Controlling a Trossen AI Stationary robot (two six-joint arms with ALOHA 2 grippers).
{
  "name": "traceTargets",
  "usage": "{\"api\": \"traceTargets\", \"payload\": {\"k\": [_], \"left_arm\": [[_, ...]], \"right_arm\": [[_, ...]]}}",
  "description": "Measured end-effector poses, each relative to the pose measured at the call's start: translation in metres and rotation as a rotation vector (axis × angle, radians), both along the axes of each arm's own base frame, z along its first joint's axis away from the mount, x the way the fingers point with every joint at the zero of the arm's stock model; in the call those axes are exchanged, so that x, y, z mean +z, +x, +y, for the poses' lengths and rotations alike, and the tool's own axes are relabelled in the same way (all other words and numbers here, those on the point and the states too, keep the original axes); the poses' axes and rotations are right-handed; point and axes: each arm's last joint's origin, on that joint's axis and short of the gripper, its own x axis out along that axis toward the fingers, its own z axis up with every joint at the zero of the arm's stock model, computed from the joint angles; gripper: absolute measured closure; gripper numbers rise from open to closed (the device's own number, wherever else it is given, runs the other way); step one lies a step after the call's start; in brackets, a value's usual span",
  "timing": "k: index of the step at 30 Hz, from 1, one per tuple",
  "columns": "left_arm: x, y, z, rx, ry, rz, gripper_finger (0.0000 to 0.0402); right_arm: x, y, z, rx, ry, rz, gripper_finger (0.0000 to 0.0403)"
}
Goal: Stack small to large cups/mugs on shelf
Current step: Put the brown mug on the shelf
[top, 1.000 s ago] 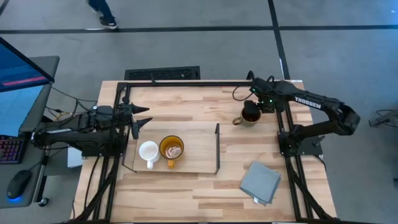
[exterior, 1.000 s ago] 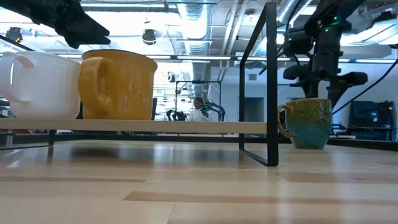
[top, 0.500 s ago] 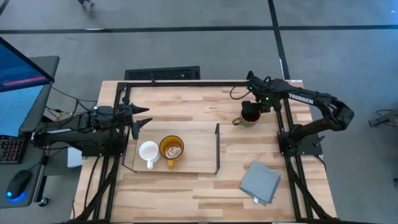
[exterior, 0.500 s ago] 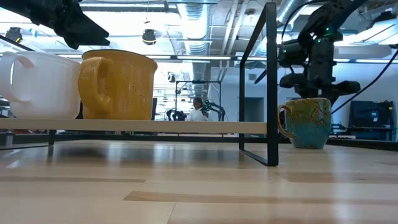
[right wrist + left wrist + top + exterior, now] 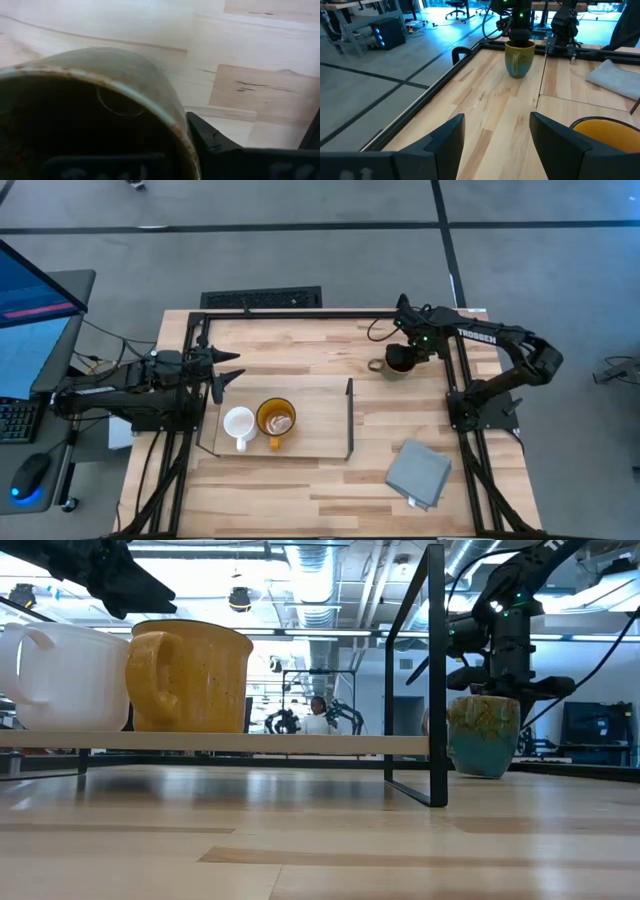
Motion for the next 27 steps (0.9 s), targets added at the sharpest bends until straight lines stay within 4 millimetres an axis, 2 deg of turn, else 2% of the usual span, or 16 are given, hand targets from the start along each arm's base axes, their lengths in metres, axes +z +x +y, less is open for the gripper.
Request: {"api": "traceTargets", "payload": {"k": [27], "left_arm": [[0.0002,-0.0001,0.0005,0.018,0.004,-0.001,0.0186]], "right_arm": [[-0.0014,0.0011,0.0012,0.105,0.034,-0.045,0.0356]]}}
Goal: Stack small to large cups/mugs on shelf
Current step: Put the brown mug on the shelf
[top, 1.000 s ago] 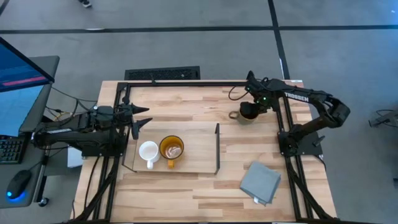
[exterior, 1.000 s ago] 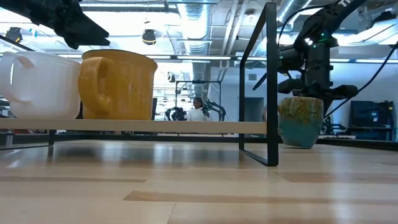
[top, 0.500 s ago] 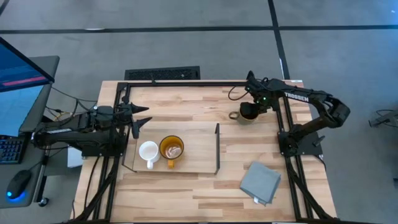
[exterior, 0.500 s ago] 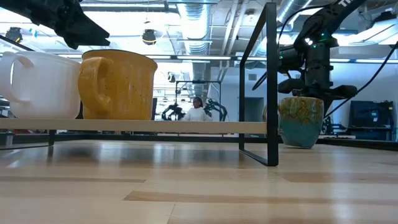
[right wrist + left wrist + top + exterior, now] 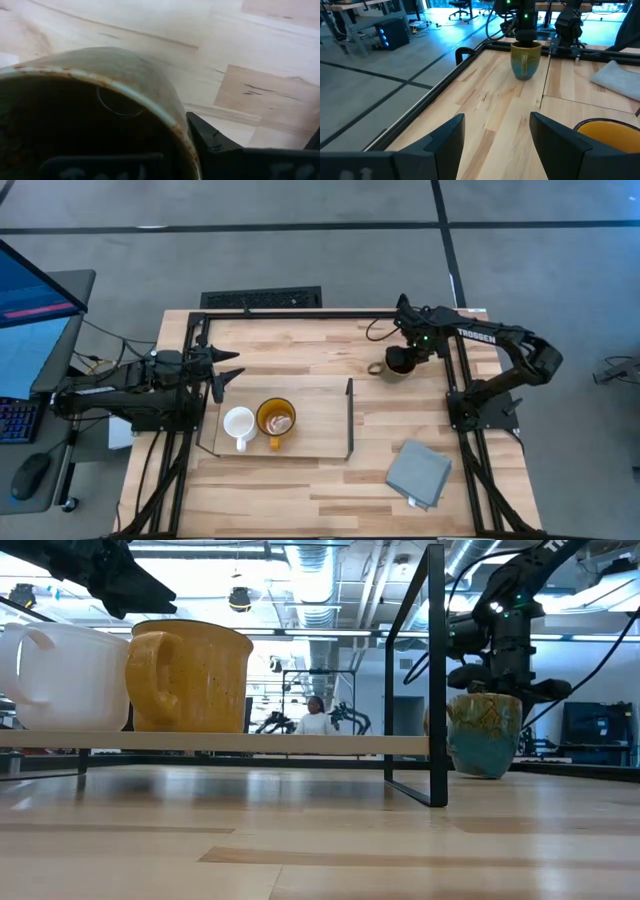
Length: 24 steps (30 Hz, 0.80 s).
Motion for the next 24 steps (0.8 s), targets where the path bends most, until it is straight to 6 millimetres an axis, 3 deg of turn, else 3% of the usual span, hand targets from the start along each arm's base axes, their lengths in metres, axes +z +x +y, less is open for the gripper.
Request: {"api": "traceTargets", "payload": {"k": [24], "left_arm": [[0.0000,0.0000,0.0000,0.000,0.000,0.000,0.0186]], "right_arm": [[0.0006,0.0086,0.0046,0.069,-0.040,-0.027,0.0360]]}}
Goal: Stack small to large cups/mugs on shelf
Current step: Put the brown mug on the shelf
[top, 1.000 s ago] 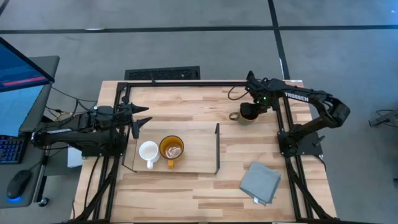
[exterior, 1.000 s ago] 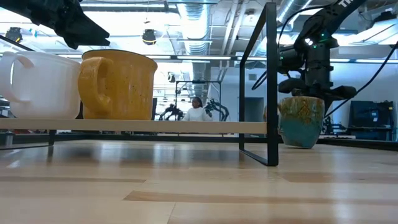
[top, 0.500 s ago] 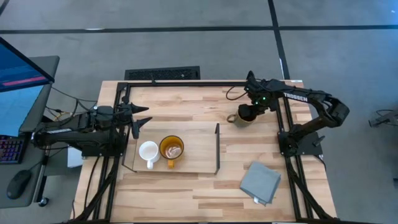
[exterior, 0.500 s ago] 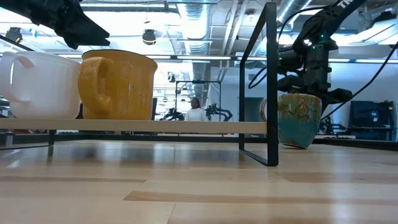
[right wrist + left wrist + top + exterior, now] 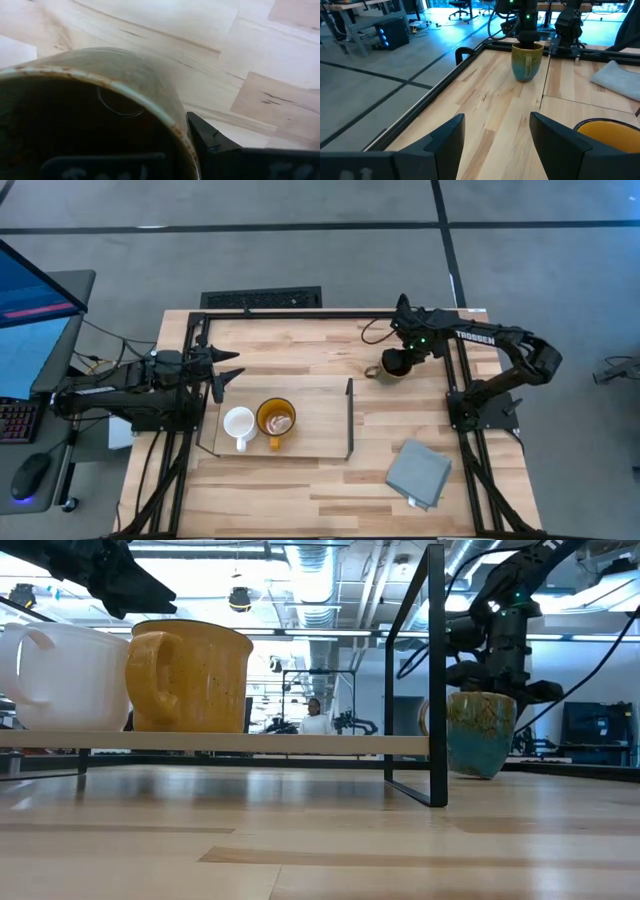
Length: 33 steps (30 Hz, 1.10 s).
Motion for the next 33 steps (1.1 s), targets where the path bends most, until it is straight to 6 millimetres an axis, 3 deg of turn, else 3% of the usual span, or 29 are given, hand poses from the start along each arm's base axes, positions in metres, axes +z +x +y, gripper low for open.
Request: {"api": "traceTargets", "payload": {"k": [6,12,21,28,33], "left_arm": [[0.000,0.000,0.000,0.000,0.000,0.000,0.0186],[0.000,0.000,0.000,0.000,0.000,0.000,0.0186],[0.000,0.000,0.000,-0.001,0.000,0.000,0.0186],[-0.001,0.000,0.000,-0.001,-0.001,0.006,0.0186],[-0.001,0.000,0.000,-0.001,-0.002,0.006,0.0186]], "right_arm": [[0.005,0.009,0.010,0.082,-0.019,0.021,0.0360],[0.035,0.021,0.014,0.147,-0.100,0.060,0.0360],[0.111,0.026,0.010,0.118,-0.296,0.131,0.0360],[0.180,0.039,0.021,0.177,-0.457,-0.076,0.0360],[0.214,0.054,0.042,0.301,-0.573,-0.262,0.0360]]}}
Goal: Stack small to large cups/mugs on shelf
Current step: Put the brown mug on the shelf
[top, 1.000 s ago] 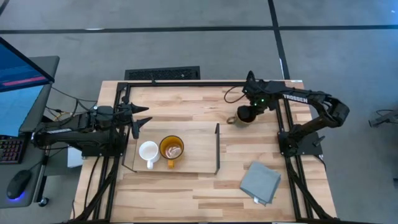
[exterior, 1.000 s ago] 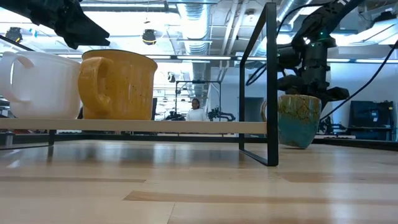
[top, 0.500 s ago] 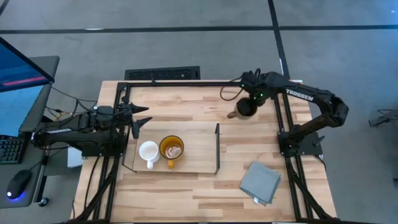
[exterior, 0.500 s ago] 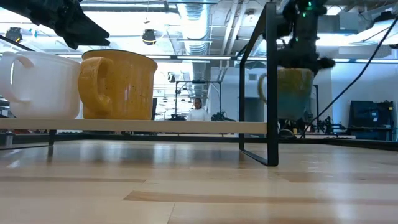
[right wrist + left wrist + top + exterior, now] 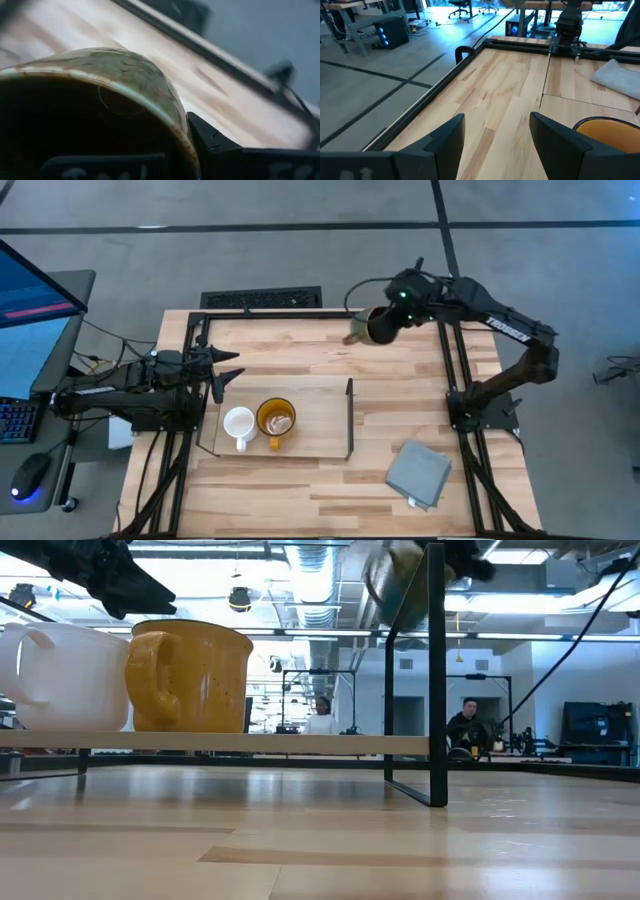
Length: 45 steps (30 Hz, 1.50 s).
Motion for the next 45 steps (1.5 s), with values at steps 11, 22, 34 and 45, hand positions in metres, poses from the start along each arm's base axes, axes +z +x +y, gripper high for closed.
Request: {"api": "traceTargets", "payload": {"k": [11,22,34,45], "left_arm": [[0.000,0.000,0.000,-0.001,-0.008,-0.003,0.0186],[-0.006,0.008,0.001,0.010,-0.058,0.052,0.0186],[-0.012,0.019,0.002,0.015,-0.078,0.111,0.0186],[-0.010,0.020,0.002,0.003,-0.070,0.095,0.0186]], "right_arm": [[0.011,0.049,0.046,0.434,-0.241,-0.113,0.0360],[-0.028,0.106,0.072,0.626,-0.201,0.039,0.0360],[-0.033,0.144,0.098,0.748,-0.057,0.305,0.0360],[-0.047,0.169,0.111,0.852,0.023,0.313,0.0360]]}}
